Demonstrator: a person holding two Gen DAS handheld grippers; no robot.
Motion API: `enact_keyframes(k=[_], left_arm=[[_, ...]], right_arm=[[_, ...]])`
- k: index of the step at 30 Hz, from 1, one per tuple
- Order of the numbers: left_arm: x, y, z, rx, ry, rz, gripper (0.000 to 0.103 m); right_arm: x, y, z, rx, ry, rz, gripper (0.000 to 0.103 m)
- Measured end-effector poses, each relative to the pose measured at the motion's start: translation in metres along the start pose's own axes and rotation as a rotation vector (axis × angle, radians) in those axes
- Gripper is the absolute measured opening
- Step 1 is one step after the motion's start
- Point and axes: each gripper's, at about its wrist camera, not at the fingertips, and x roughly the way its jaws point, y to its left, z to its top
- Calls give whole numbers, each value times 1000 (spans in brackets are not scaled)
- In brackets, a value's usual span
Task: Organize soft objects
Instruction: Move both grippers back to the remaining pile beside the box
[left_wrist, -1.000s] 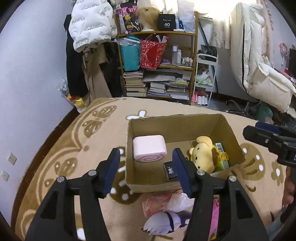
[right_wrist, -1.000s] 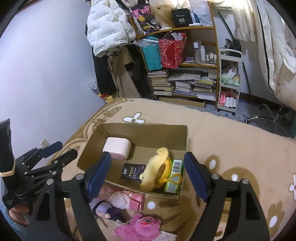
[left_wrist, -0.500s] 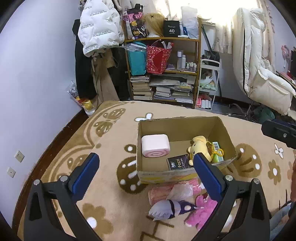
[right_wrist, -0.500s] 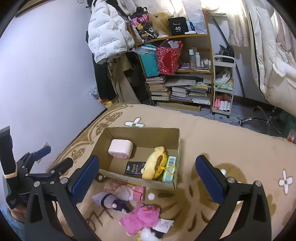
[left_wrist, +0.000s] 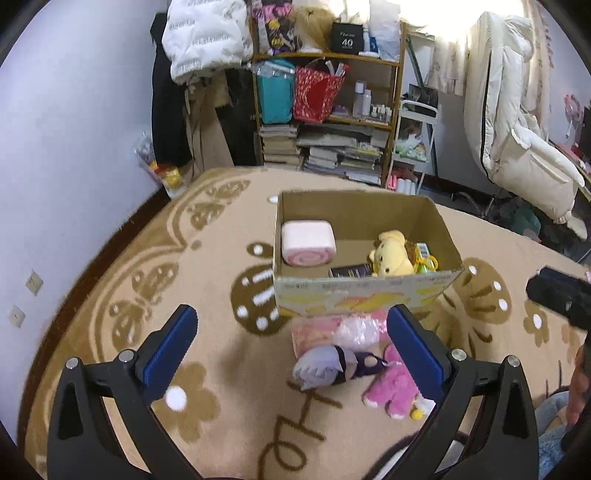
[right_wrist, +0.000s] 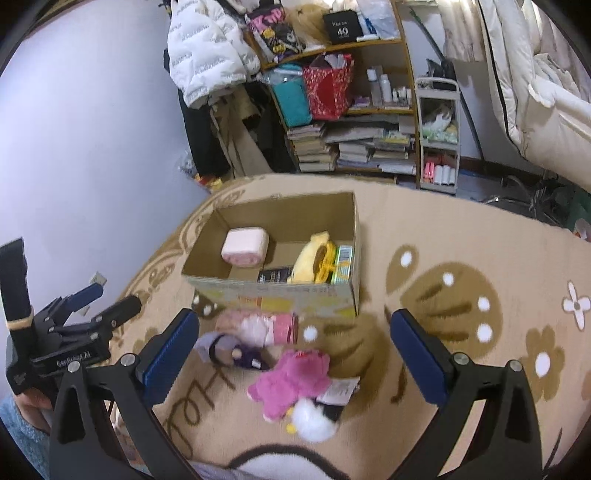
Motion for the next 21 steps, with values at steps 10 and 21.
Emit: enact_keyframes(k=[10, 21], left_arm=[[38, 1, -20, -47, 150, -67, 102], [72, -4, -32, -70, 265, -91, 102]], right_arm=[[25, -1, -32, 37, 138, 1, 101], [66, -8, -63, 52, 314, -41, 83]])
